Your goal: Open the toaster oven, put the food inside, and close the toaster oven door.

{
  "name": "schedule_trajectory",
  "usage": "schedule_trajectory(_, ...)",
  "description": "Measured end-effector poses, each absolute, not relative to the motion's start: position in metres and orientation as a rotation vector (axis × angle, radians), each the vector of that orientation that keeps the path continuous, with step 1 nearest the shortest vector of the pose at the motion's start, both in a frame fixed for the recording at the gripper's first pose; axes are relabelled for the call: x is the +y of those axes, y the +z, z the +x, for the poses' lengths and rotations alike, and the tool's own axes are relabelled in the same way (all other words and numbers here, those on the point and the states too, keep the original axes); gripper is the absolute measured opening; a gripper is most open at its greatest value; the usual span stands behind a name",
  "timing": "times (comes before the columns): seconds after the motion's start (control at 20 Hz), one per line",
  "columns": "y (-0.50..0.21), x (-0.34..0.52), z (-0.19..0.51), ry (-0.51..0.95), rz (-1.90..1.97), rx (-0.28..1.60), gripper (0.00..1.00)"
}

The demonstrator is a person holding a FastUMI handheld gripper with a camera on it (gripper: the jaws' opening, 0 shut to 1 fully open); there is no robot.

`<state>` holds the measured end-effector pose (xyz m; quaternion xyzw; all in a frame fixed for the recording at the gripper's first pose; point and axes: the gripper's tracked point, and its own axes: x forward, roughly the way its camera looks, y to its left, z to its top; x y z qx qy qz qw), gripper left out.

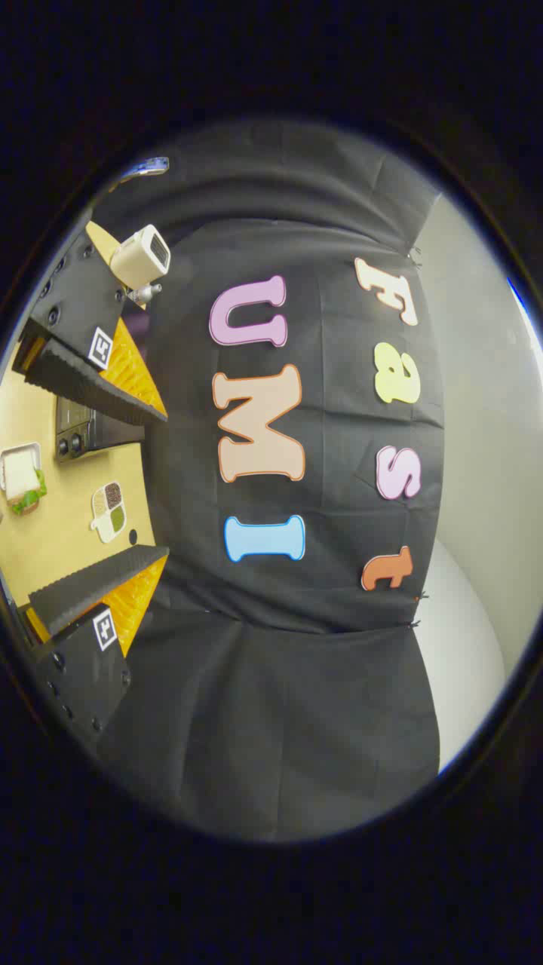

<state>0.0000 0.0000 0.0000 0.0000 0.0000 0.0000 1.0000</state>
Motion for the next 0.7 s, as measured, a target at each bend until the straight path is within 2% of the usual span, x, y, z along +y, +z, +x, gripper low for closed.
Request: schedule_trajectory(0.7, -0.039, 0.023, 0.016, 0.037, 0.0, 0.03, 0.98)
